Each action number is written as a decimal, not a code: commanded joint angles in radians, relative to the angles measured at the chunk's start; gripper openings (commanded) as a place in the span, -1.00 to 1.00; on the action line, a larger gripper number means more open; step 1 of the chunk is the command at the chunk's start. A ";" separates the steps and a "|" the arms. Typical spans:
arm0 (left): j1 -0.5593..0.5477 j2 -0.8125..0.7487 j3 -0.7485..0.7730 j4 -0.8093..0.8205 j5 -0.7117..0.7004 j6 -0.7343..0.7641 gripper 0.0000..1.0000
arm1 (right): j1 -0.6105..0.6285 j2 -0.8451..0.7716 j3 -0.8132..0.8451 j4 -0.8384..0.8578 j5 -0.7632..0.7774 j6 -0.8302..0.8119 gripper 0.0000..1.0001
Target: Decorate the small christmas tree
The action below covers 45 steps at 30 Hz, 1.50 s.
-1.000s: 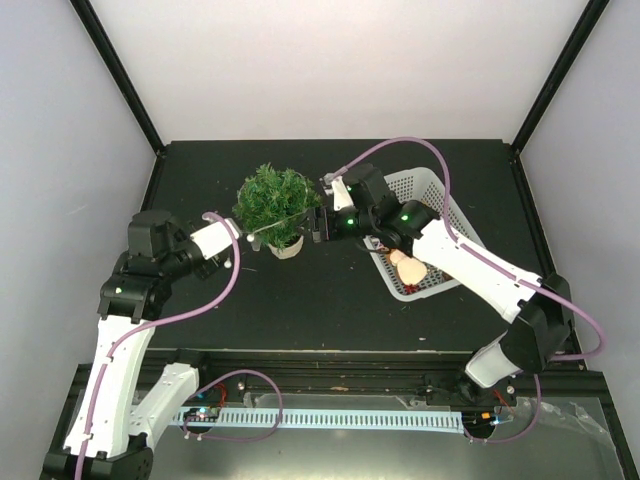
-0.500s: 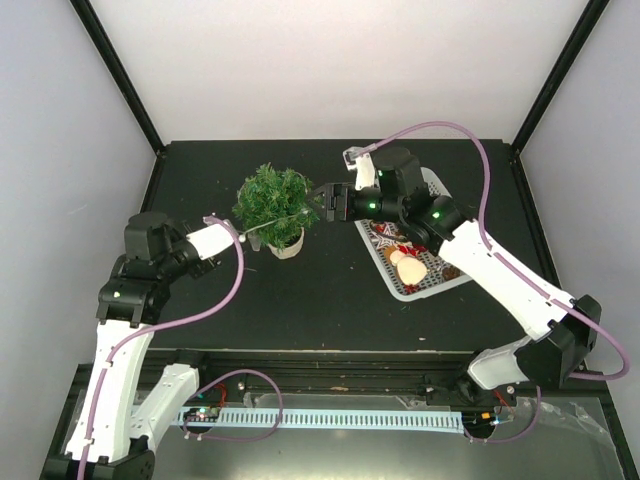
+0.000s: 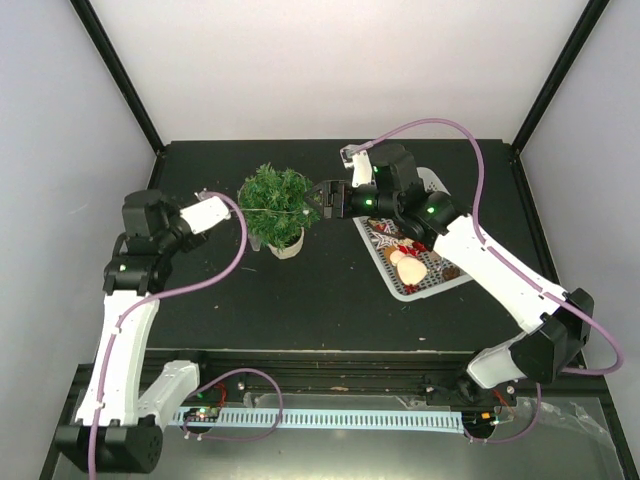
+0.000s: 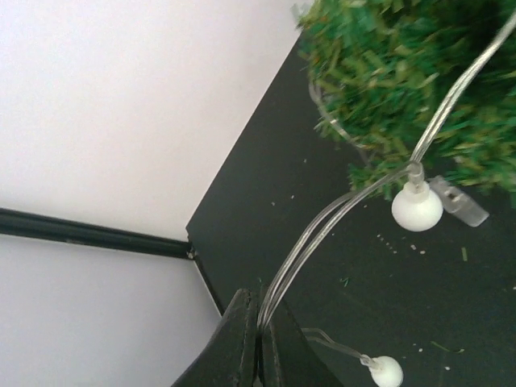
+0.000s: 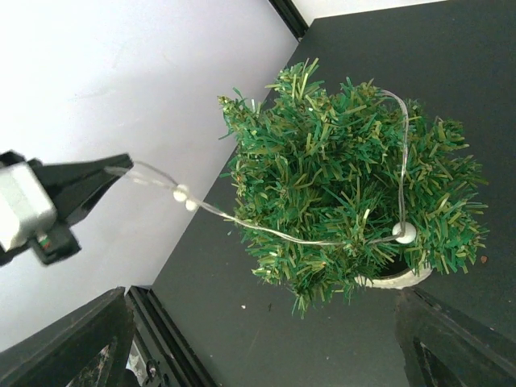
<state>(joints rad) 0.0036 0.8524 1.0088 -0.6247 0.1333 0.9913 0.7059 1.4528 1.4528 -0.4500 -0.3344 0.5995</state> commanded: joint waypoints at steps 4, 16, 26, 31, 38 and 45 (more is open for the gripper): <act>0.057 0.133 0.075 0.158 0.008 0.017 -0.97 | -0.005 0.011 0.011 0.007 -0.004 -0.024 0.77; 0.055 0.296 0.128 0.342 0.066 -0.049 -0.97 | -0.005 0.024 0.002 0.017 -0.028 -0.032 0.77; 0.052 0.358 0.088 0.549 0.131 -0.070 -0.97 | -0.032 0.027 -0.011 0.044 -0.004 -0.044 0.77; 0.053 0.390 0.034 0.690 0.194 -0.095 -0.97 | -0.090 0.061 0.013 0.098 -0.012 -0.023 0.76; 0.053 0.516 0.042 0.818 0.298 -0.198 -0.97 | -0.168 0.186 0.158 0.153 -0.033 -0.041 0.70; 0.058 0.612 0.082 0.893 0.358 -0.282 -0.97 | -0.191 0.292 0.281 0.148 -0.053 -0.076 0.65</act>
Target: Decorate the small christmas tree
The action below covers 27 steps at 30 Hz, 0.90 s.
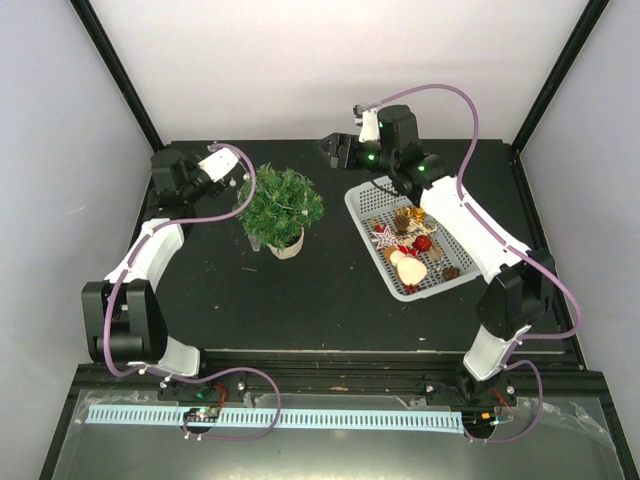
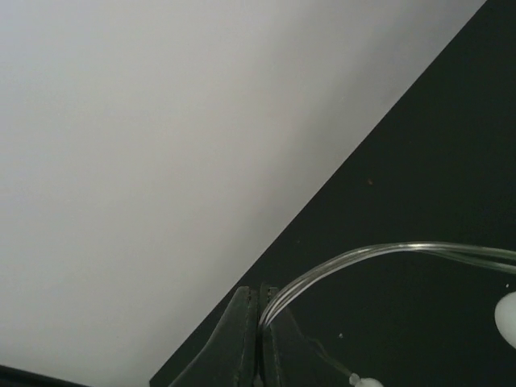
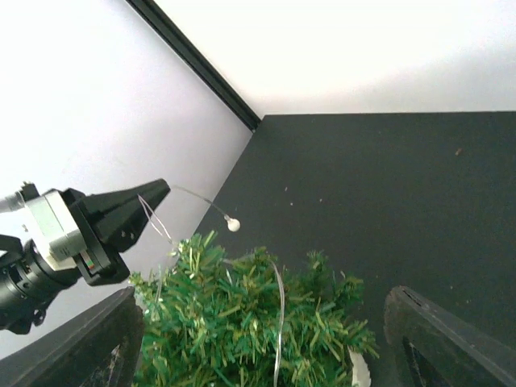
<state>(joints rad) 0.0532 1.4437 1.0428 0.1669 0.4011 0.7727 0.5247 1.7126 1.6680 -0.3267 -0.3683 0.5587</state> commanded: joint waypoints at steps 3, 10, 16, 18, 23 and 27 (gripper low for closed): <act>0.010 0.045 0.042 0.152 0.129 -0.091 -0.97 | -0.027 0.076 0.106 0.025 -0.023 -0.063 0.63; 0.026 0.115 0.061 0.246 0.327 -0.207 -0.90 | -0.068 0.215 0.218 0.038 -0.144 -0.091 0.45; 0.025 0.207 0.103 0.310 0.474 -0.289 -0.82 | -0.071 0.247 0.237 0.044 -0.166 -0.092 0.45; 0.025 0.229 0.110 0.331 0.507 -0.305 -0.78 | -0.072 0.249 0.229 0.046 -0.171 -0.091 0.45; 0.025 0.260 0.136 0.280 0.519 -0.285 -0.35 | -0.072 0.247 0.220 0.041 -0.170 -0.096 0.52; 0.026 0.264 0.137 0.228 0.463 -0.218 0.31 | -0.072 0.238 0.210 0.039 -0.167 -0.093 0.55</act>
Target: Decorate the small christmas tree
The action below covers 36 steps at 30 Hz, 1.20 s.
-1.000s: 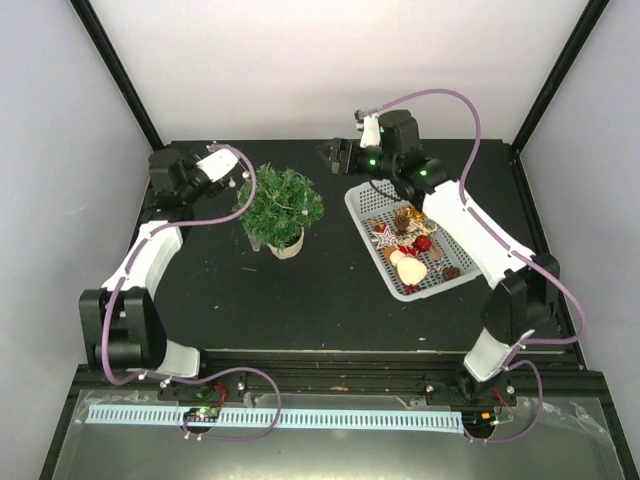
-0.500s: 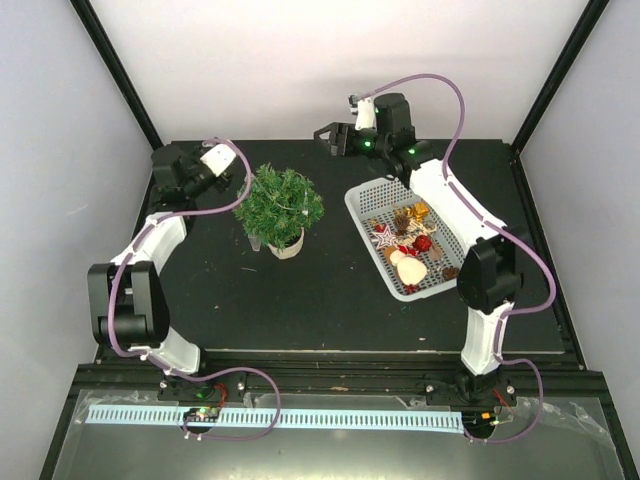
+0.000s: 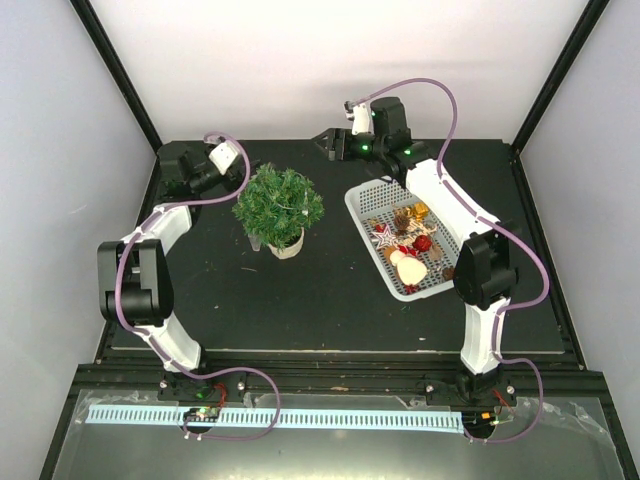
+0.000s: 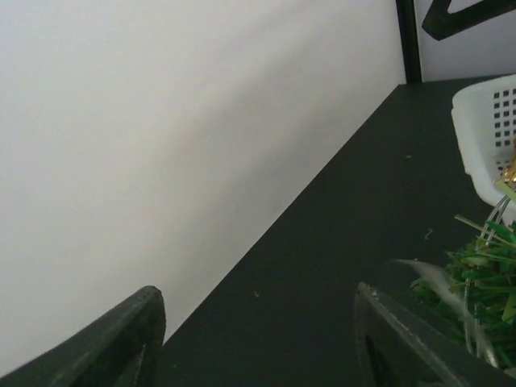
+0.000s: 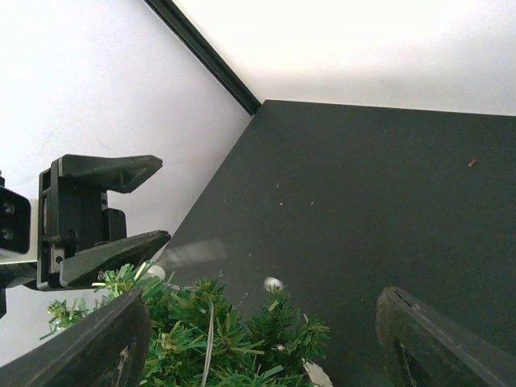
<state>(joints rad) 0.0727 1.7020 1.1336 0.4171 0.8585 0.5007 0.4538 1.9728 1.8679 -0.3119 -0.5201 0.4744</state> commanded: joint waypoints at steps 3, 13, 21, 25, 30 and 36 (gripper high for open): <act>0.015 0.002 0.042 -0.036 -0.017 0.070 0.94 | -0.001 -0.029 0.001 0.023 -0.012 -0.007 0.56; 0.045 -0.005 0.098 -0.137 -0.194 0.025 0.98 | -0.001 -0.090 -0.031 -0.049 0.060 -0.037 0.58; 0.087 -0.039 0.154 -0.188 -0.163 -0.117 0.98 | -0.001 -0.155 -0.089 -0.051 0.092 -0.032 0.58; 0.110 -0.047 0.214 -0.266 -0.191 -0.227 0.98 | -0.001 -0.175 -0.090 -0.133 0.216 -0.015 0.58; 0.153 -0.084 0.384 -0.589 -0.222 -0.291 0.98 | -0.004 -0.205 -0.138 -0.338 0.444 0.009 0.58; 0.166 -0.271 0.408 -0.987 -0.129 -0.164 0.98 | -0.003 -0.397 -0.508 -0.311 0.489 0.065 0.66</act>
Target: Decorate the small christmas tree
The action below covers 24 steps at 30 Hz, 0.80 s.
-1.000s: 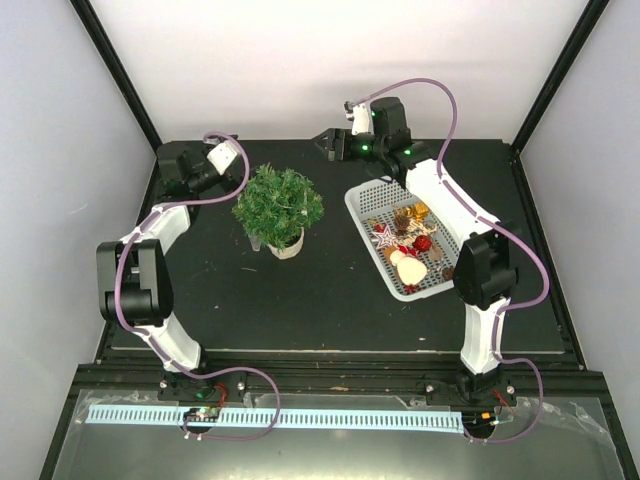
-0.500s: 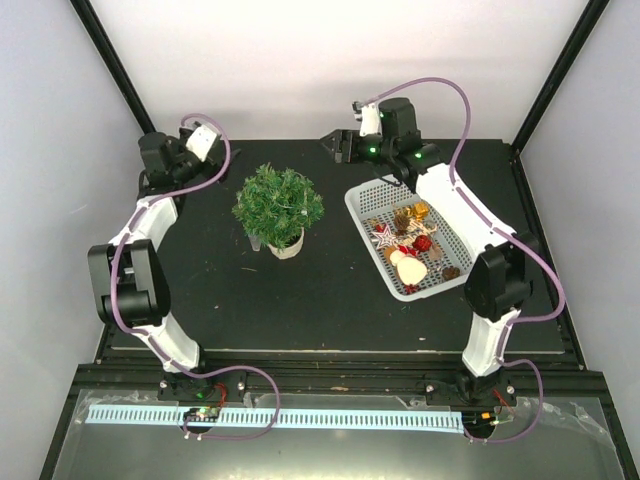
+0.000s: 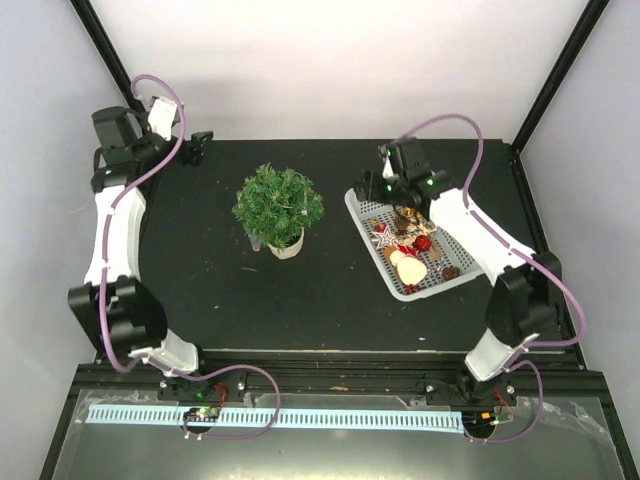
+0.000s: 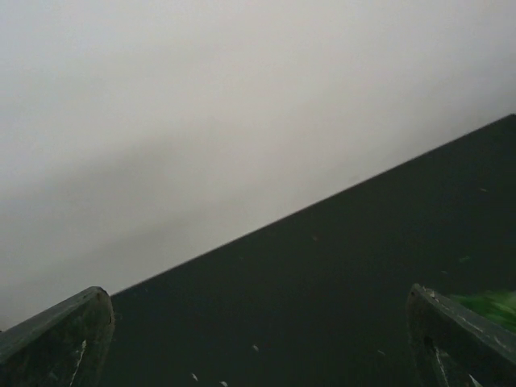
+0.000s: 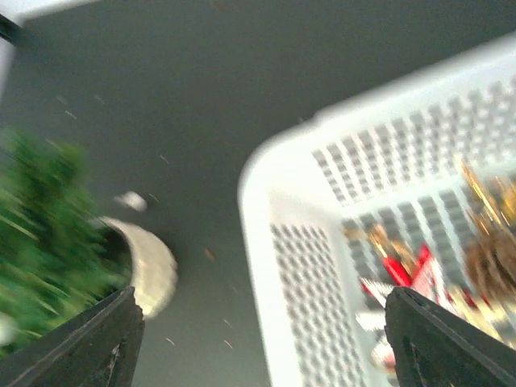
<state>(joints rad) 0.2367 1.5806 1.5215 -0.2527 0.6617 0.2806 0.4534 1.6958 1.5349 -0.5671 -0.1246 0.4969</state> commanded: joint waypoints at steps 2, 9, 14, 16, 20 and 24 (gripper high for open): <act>0.009 -0.242 -0.026 -0.381 0.110 0.078 0.98 | -0.001 -0.193 -0.294 -0.047 0.099 0.057 0.67; 0.011 -0.539 -0.207 -0.465 0.221 0.098 0.98 | 0.042 -0.392 -0.572 -0.021 0.012 0.109 0.69; 0.011 -0.528 -0.212 -0.581 0.241 0.122 0.98 | 0.153 -0.365 -0.603 -0.018 -0.011 0.129 0.71; 0.011 -0.536 -0.240 -0.590 0.263 0.121 0.98 | 0.203 -0.329 -0.597 0.001 -0.038 0.137 0.71; 0.010 -0.546 -0.264 -0.627 0.289 0.139 0.98 | 0.284 -0.279 -0.558 0.071 -0.139 0.157 0.71; 0.010 -0.540 -0.258 -0.662 0.277 0.156 0.98 | 0.289 -0.316 -0.534 0.096 -0.072 0.157 0.71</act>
<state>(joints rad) 0.2420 1.0492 1.2461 -0.8536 0.9043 0.4049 0.7357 1.4185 0.9493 -0.5243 -0.2115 0.6361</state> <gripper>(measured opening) 0.989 0.855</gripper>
